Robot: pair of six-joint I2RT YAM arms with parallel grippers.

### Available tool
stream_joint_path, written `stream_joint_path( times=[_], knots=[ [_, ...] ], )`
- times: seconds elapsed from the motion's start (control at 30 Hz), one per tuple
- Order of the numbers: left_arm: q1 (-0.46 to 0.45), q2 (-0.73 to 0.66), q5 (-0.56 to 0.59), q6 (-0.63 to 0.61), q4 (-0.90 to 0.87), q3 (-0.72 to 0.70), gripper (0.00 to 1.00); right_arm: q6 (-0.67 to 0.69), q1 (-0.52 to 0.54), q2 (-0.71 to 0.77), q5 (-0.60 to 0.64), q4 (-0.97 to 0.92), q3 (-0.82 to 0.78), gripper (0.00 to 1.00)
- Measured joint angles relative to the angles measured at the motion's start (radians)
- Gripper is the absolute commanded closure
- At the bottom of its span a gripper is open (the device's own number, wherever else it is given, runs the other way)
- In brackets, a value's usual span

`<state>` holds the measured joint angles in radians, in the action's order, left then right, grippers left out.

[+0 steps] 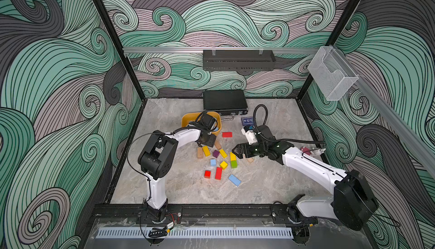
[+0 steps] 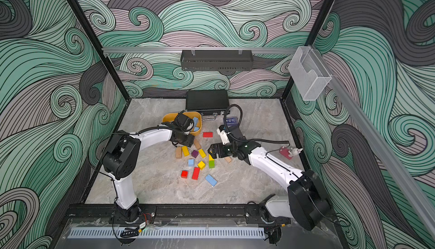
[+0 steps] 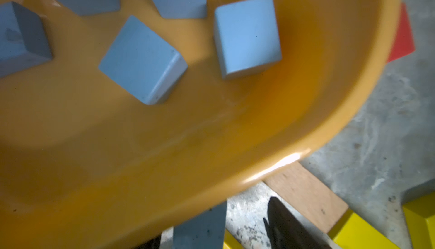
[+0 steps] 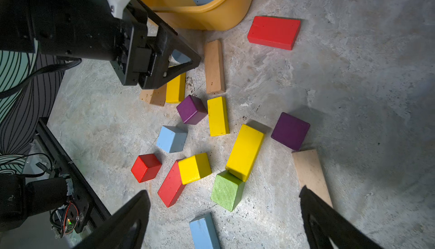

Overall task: Pick out the blue building blocks
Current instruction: Pick up the building block from the center of the board.

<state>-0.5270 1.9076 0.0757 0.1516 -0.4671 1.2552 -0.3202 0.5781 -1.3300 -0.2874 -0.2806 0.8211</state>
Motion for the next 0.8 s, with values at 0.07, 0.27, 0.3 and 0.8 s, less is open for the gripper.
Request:
stream_joint_path(
  times=[0.07,0.27,0.3,0.8],
  knots=[
    [0.0,0.006,0.006,-0.005,-0.007,0.005,0.33,0.003,0.0,-0.006,0.0,0.0,0.002,0.01],
    [0.001,0.009,0.016,-0.009,-0.014,0.007,0.45,0.006,-0.002,-0.014,0.0,0.0,0.003,0.01],
    [0.001,0.011,0.018,-0.009,-0.015,0.007,0.46,0.006,-0.002,-0.014,0.0,0.0,0.003,0.01],
    [0.003,0.032,0.029,-0.004,-0.057,0.035,0.65,0.008,-0.005,-0.019,0.0,0.0,0.016,0.01]
  ],
)
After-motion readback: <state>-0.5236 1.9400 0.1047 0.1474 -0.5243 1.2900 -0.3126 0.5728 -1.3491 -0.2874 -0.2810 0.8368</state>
